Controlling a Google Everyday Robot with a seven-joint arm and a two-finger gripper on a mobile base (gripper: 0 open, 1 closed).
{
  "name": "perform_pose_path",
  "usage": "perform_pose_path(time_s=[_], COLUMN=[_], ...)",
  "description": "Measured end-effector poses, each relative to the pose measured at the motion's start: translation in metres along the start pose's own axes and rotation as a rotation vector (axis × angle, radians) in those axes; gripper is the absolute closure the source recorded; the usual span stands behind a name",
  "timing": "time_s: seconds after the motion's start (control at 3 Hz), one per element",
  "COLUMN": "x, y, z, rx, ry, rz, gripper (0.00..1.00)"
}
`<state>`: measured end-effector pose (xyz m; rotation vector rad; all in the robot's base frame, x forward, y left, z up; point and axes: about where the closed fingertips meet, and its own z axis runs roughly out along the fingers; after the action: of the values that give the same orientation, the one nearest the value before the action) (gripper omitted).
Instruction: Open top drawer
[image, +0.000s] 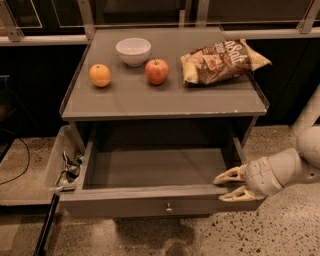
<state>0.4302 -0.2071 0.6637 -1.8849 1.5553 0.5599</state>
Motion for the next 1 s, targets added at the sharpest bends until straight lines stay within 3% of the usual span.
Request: perform_pose_path(time_s=[0.33, 1.0], x=[-0.0016, -0.0004], y=[0.0053, 0.0095], z=[-0.004, -0.0081], rx=[0.003, 0.012], ry=[-0.005, -0.013], rz=[-0.009, -0.008], gripper=[1.0, 0.59])
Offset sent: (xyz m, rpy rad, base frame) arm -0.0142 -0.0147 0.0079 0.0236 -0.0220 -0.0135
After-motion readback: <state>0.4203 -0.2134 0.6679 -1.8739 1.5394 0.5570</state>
